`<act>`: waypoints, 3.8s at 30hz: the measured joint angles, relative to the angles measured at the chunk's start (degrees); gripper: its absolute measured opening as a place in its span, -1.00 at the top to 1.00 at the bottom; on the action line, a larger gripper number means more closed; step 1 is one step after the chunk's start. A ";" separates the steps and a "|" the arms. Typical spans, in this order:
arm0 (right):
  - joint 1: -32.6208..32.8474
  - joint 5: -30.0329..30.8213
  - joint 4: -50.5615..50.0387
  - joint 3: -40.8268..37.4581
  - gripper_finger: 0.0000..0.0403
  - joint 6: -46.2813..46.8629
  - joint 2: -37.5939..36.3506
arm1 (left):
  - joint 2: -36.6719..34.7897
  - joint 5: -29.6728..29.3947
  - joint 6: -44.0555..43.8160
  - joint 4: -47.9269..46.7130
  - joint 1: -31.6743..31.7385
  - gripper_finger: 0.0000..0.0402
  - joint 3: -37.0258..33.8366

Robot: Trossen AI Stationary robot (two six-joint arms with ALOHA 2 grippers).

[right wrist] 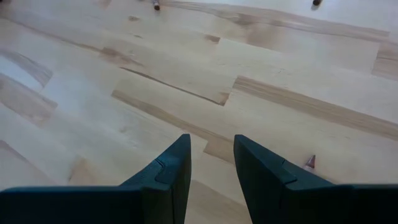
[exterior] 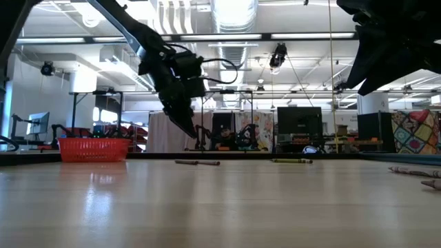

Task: Sort crayons
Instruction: Put the brown crayon into the yellow bin, then put the brown crayon into the green bin

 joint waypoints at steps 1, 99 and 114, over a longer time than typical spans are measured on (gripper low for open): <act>0.00 0.00 0.19 0.00 0.44 -0.23 0.00 | 0.94 0.00 0.35 0.00 -0.36 0.43 1.00; -11.75 -15.73 11.77 -6.47 0.38 -25.72 0.00 | -20.87 -13.66 -133.05 -13.67 -90.34 0.93 -17.17; -7.82 -24.33 -0.51 -6.45 0.02 -16.16 -1.07 | -17.89 -11.39 -131.91 -13.16 -87.94 0.45 -12.67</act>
